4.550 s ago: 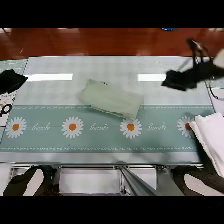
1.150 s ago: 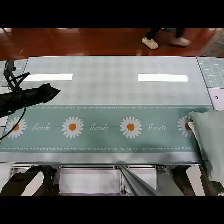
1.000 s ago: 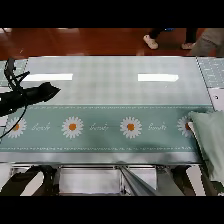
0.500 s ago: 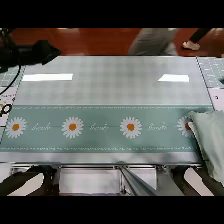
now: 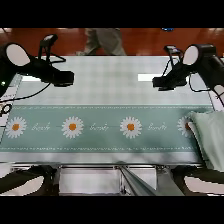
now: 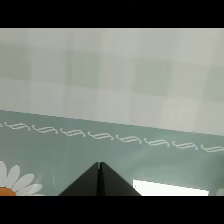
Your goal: Fold the shirts.
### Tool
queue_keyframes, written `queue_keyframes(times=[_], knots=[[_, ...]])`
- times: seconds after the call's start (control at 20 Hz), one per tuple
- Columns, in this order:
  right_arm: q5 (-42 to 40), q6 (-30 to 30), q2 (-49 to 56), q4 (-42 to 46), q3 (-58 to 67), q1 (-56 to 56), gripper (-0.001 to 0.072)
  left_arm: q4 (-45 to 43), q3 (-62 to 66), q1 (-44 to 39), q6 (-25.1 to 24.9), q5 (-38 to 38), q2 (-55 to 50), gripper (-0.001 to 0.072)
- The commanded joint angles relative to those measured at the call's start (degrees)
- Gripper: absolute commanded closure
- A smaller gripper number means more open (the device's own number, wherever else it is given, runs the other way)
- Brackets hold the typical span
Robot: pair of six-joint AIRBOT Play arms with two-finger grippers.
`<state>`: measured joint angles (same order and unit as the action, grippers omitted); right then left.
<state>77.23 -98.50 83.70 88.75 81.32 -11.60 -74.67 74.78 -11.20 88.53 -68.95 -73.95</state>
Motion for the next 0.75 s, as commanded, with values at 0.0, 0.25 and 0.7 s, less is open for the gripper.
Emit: queue_keyframes(times=[0.0, 0.25, 0.7], knots=[[3.80, -1.53, 2.49, 5.92, 0.83, -1.90, 0.0687, -2.91, -1.73, -0.33, 1.57, -1.66, -0.50, 0.0685], [4.24, -1.53, 2.49, 5.95, 0.83, -1.90, 0.0687, -2.91, -1.73, -0.24, 1.57, -2.05, -0.70, 0.0685], [4.24, -1.53, 2.49, 5.95, 0.83, -1.90, 0.0687, -2.91, -1.73, -0.26, 1.57, -2.05, -0.74, 0.0685]])
